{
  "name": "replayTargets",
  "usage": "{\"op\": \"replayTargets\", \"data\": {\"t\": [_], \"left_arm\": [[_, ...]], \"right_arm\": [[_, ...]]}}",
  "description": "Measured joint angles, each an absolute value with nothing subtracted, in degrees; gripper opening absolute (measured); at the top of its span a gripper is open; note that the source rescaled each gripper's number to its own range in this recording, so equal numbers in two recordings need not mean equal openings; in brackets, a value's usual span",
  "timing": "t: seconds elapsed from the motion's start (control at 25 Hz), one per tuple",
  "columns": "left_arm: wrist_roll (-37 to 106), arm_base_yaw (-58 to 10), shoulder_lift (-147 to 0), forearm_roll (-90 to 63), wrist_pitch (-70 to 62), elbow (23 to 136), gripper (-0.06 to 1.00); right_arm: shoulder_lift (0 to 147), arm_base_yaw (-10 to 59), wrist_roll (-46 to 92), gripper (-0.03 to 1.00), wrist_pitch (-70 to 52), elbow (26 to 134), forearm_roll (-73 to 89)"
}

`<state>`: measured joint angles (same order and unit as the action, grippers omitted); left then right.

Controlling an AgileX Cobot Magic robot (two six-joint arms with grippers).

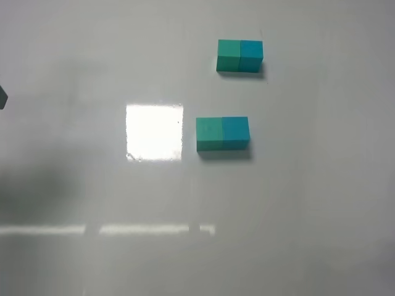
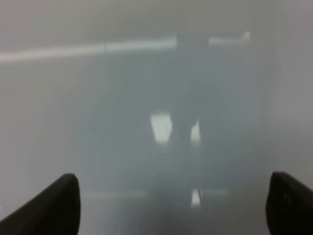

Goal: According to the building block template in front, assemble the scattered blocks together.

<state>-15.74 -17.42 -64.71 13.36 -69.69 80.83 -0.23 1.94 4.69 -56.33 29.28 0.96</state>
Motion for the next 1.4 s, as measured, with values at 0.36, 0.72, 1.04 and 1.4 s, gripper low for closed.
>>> {"op": "replayTargets", "data": {"t": [0.36,0.72,1.04,1.4], "left_arm": [[-20.5,-16.3,-39.4,9.0,-70.1,54.7,0.91],[-16.0,-16.3,-10.1,7.4,-69.1,37.7,0.87],[-4.1,-16.3,0.3,-1.5,-61.1,30.0,0.86],[-5.2,-15.3,0.3,-0.7,-60.6,28.8,0.86]], "right_arm": [[-0.2,1.9,4.7,0.66,-56.3,29.3,1.0],[-0.3,1.9,4.7,0.66,-56.3,29.3,1.0],[-0.3,1.9,4.7,0.66,-56.3,29.3,0.9],[-0.3,1.9,4.7,0.66,-56.3,29.3,0.9]]}}
